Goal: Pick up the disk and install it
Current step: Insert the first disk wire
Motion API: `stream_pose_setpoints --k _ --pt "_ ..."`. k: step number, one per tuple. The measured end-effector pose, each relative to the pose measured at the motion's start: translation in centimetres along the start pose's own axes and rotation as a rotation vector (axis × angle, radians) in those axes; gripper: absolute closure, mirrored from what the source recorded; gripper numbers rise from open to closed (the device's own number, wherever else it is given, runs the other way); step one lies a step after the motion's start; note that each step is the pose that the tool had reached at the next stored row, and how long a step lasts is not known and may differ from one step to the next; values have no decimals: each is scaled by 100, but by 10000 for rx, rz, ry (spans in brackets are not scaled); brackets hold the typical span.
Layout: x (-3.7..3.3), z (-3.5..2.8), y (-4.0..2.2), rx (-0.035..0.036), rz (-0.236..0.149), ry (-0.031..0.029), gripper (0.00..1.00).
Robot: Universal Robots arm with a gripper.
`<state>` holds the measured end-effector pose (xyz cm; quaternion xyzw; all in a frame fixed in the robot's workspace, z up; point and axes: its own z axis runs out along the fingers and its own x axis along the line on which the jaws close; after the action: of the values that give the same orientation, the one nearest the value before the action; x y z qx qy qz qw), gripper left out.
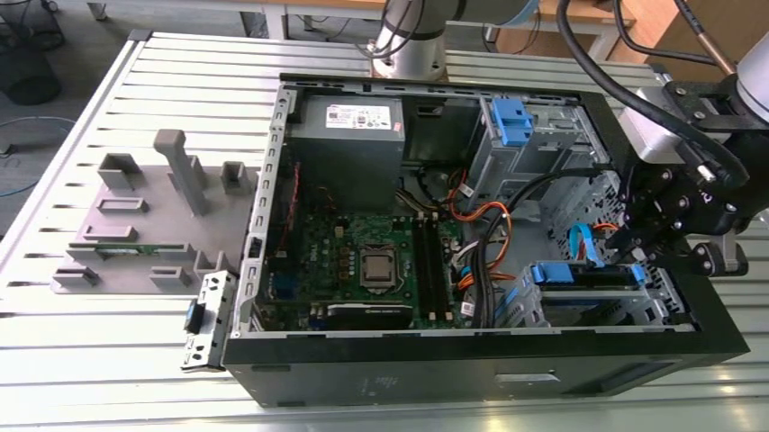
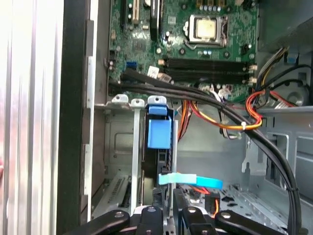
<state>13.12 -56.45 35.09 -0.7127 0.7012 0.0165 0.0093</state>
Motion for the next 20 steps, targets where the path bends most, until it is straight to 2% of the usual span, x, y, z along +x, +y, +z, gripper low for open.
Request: stream_pose_setpoints --k 1,2,20 --pt "-1 0 -1 -98 4 -1 77" --pt "-1 0 0 -115 5 -1 77" --pt "-1 0 -1 -292 11 -5 77"
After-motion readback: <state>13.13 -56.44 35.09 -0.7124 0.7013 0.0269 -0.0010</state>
